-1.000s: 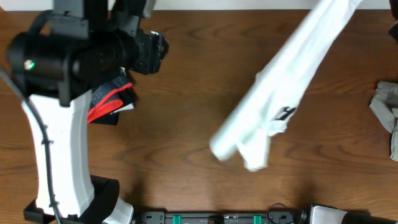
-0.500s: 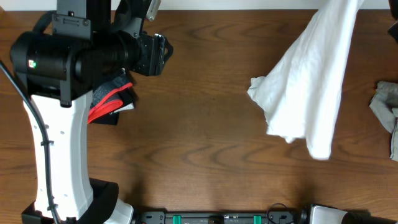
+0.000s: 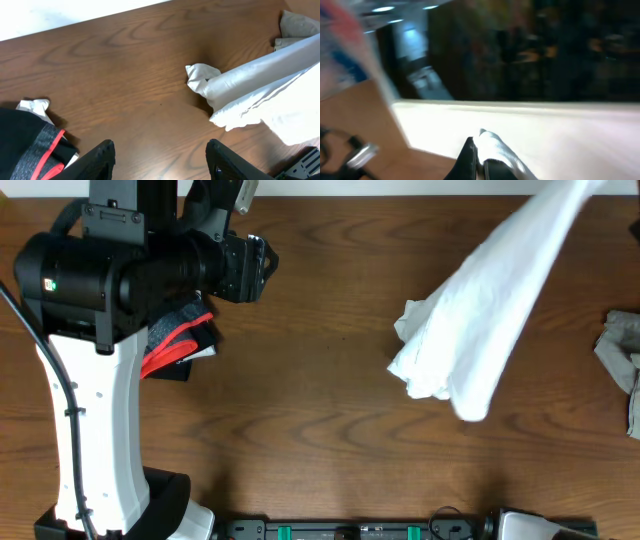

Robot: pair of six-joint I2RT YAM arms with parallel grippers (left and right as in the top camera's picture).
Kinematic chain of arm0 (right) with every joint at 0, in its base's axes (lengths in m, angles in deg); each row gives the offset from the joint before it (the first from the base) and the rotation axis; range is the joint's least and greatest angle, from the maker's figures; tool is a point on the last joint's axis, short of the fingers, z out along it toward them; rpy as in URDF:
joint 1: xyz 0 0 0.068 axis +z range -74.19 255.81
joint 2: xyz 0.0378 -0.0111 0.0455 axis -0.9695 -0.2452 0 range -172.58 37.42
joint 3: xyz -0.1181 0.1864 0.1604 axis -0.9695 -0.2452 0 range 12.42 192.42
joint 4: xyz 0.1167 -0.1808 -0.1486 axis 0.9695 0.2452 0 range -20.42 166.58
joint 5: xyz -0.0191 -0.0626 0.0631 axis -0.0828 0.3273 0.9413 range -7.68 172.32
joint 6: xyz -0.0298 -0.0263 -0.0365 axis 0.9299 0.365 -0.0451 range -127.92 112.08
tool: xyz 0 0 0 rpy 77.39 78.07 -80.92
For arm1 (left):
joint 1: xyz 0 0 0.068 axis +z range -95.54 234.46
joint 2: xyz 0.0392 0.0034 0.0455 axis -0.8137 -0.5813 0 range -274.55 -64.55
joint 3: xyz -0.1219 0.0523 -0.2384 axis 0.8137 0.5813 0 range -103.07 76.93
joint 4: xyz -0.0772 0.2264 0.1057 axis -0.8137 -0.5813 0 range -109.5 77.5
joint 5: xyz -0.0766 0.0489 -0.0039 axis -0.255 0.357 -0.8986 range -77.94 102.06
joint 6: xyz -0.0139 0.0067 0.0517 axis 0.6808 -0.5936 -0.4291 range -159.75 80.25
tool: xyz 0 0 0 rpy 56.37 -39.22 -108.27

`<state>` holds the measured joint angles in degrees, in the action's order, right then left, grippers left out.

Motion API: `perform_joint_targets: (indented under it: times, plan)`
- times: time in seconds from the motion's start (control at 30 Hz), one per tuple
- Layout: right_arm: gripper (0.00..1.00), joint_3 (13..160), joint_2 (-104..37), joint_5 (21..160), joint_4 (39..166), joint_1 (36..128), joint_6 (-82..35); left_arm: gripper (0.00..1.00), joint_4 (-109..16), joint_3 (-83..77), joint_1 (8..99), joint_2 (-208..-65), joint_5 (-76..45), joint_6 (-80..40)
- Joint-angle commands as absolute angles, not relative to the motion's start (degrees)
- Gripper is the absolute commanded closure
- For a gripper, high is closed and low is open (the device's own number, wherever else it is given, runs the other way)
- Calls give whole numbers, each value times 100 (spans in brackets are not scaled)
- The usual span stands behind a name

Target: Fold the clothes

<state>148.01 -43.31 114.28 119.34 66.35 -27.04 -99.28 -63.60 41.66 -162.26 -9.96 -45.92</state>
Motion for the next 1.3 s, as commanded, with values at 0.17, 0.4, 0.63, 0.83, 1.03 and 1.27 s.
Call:
perform_joint_targets:
  times: [0.17,0.4,0.63,0.83,1.03,1.27]
  plan:
    - [99,14860,-4108,10488,12146,6613,-2815,39,-9928,-6404,4195,-16151,-1046,-4537]
    - [99,14860,-4200,10488,12154,6613,-3165,39,-9989,-6401,4177,-16151,-1700,-4505]
    - [99,14860,-4213,8895,12843,6613,-4181,39,-9998,-6401,4188,-16151,-1687,-4524]
    - [99,14860,-4241,8642,13195,6638,-4459,39,-9987,-6401,4188,-16154,-1687,-4526]
    - [99,14860,-4241,9699,12301,7201,-3654,39,-9985,-6401,4190,-16156,-1684,-4557]
    - [99,14860,-4234,11365,10631,7674,-3040,39,-9985,-6401,4190,-16158,-1684,-4568]
